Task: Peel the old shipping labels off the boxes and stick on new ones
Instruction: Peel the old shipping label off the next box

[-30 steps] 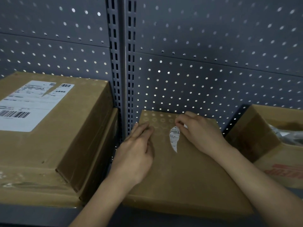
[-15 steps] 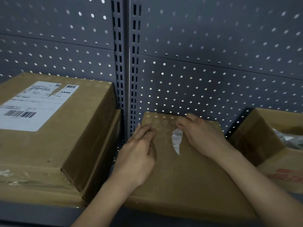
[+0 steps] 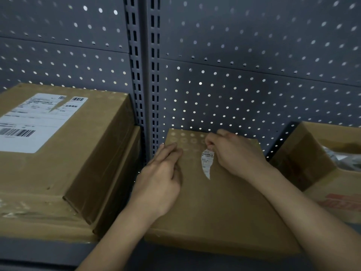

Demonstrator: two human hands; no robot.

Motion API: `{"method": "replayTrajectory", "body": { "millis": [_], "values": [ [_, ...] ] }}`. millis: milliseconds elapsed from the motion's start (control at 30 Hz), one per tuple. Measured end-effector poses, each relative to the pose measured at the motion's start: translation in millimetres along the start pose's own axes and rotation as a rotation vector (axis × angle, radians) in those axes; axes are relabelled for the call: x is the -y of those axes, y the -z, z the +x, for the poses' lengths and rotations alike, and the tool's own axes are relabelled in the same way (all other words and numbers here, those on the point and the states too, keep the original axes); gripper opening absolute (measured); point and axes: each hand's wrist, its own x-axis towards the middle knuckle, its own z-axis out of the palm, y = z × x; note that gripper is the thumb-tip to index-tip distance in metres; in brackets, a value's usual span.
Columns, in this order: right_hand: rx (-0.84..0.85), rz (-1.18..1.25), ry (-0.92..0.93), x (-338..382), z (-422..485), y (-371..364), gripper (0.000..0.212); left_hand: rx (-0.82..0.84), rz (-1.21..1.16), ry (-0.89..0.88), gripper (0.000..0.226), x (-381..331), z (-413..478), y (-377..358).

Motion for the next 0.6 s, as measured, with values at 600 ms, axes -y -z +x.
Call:
{"method": "replayTrajectory", "body": {
  "millis": [600],
  "values": [
    [-0.046, 0.075, 0.025, -2.0, -4.6, -5.8, 0.012, 0.01, -0.014, 0.018, 0.049, 1.4, -0.4, -0.9]
  ]
}}
